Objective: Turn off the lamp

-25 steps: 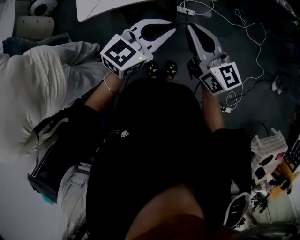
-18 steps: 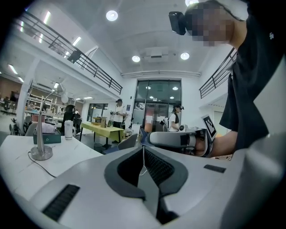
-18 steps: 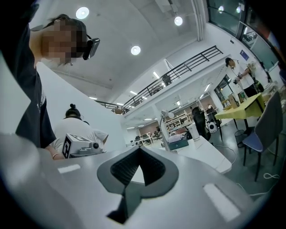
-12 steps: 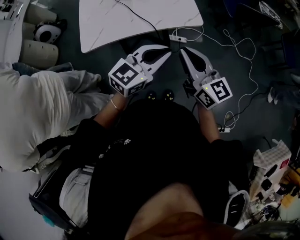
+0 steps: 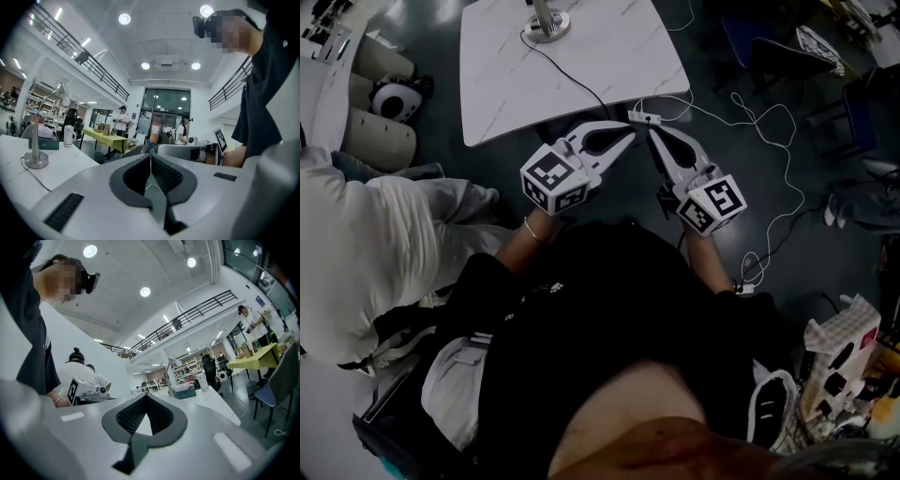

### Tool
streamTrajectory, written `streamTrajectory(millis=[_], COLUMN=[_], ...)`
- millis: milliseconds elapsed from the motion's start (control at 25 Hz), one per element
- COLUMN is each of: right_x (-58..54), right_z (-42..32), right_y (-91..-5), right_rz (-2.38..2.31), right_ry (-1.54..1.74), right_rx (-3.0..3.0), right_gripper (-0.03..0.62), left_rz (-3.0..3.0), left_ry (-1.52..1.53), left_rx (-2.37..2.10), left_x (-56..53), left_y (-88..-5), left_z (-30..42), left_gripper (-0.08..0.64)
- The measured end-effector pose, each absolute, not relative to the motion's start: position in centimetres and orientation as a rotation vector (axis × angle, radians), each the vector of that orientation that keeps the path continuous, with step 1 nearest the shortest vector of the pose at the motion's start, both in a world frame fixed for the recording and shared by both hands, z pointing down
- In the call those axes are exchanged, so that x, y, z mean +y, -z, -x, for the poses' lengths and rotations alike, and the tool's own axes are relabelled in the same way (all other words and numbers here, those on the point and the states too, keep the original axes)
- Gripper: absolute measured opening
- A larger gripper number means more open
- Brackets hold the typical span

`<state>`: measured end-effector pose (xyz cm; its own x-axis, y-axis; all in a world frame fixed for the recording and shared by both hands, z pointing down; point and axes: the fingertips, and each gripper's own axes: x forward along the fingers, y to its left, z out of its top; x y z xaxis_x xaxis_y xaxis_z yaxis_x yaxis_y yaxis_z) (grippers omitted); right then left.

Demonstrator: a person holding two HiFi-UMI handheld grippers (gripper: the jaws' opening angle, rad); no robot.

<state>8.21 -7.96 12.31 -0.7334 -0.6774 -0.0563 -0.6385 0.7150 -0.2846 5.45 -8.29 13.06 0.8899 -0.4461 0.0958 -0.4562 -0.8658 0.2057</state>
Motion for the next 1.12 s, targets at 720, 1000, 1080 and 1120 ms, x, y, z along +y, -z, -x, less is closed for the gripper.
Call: streamTrajectory(millis=[720,1000,1080,1120], right_x=[-8.9,-8.3,-8.1,-7.9], right_z=[-8.9,-8.8,-8.8,-8.9], right_y=[-12.7,-12.6,-12.6,-12.6], right_rz=[1.163,1.176,1.178,1.178], right_ry=[0.415,0.414,0.416,0.417], right_rx=[2.699,2.692,2.688,2.686], right_gripper=[0.0,0.0,0.0,0.0], left_rz=[-2.831,-2.835,-2.834,-2.833], left_ry=[-0.119,-0.114,-0.116,-0.115], left_rx=[-0.62,-0.601,-0.601,-0.6], left_x=[-8.9,-8.3,-8.0,-7.9], left_y=[-14.4,-14.4,-14.4,-14.4], left_z=[-5.6,-5.7,-5.6,-5.7], left_gripper=[0.015,0.015,0.015,0.015])
